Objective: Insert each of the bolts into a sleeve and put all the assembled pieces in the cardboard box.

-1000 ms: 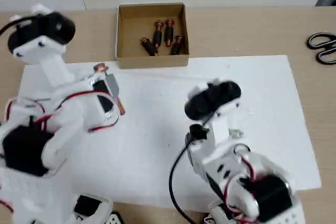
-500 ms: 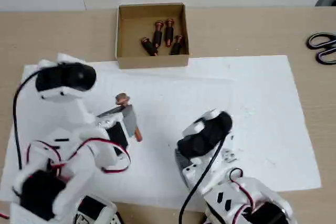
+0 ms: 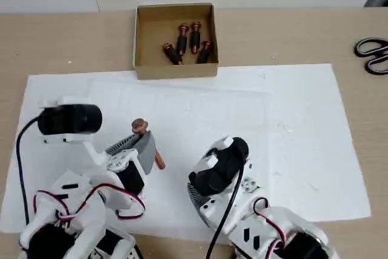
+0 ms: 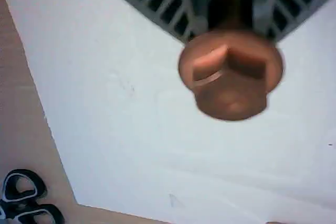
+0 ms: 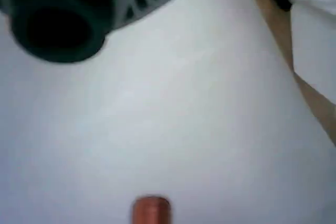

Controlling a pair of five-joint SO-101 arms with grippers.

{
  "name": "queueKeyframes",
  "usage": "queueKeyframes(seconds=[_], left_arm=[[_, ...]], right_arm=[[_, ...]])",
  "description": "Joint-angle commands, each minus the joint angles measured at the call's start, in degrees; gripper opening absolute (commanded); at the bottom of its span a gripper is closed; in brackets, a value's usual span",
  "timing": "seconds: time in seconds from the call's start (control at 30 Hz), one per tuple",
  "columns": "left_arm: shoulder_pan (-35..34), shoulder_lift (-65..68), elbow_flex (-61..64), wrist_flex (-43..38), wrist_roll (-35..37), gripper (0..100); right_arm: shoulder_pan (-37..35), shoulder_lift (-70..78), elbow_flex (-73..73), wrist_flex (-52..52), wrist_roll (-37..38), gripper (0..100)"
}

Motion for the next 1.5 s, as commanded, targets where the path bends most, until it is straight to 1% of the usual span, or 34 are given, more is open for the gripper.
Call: queueKeyframes(seconds=[0.0, 0.07, 0.17, 0.27, 0.33, 0.43, 0.53, 0.67, 0.83, 1.03, 1.2, 1.37, 1.47], left_arm=[[0.5, -3.4, 2.0, -1.8, 0.0, 1], [2.5, -5.3, 4.4, -2.4, 0.0, 1], [5.9, -8.3, 8.7, -5.7, 0.1, 1], [7.6, -10.7, 12.6, -9.8, 0.1, 1], [8.4, -11.5, 14.0, -11.2, -0.6, 1], [9.0, -11.7, 14.4, -11.3, -1.9, 1], [9.1, -11.8, 14.3, -11.3, -1.9, 1], [9.1, -11.8, 13.8, -11.4, -1.8, 1], [9.1, -11.5, 10.4, -11.4, -1.8, 1], [9.1, -11.5, 9.6, -10.5, -1.8, 1], [9.3, -11.5, 9.7, -9.3, -1.8, 1], [13.6, -11.5, 9.9, -7.3, -0.4, 1], [14.1, -11.4, 10.3, -7.5, -0.3, 1]], right_arm=[[-0.7, -0.1, -0.2, -1.7, -0.6, 0.4], [-0.7, -0.1, -0.2, -1.7, -0.6, 0.4], [-0.7, -0.1, 1.4, -3.4, -0.3, 0.4], [-1.1, -0.1, 3.1, -5.9, -0.3, 0.4], [-2.9, -0.1, 4.0, -7.0, -0.2, 0.4], [-5.6, -0.1, 5.4, -7.4, -0.3, 0.4], [-6.3, -0.1, 5.6, -7.4, -0.3, 0.4], [-5.9, -0.1, 5.7, -7.3, -0.3, 0.4], [-5.8, -0.1, 7.2, -7.3, -0.4, 0.4], [-2.8, -0.1, 7.6, -7.8, -0.3, 0.4], [-2.6, -0.1, 7.4, -7.8, -0.3, 0.4], [-2.6, -0.1, 7.3, -8.7, -0.3, 0.4], [-2.6, -0.1, 7.3, -10.3, -0.2, 0.4]])
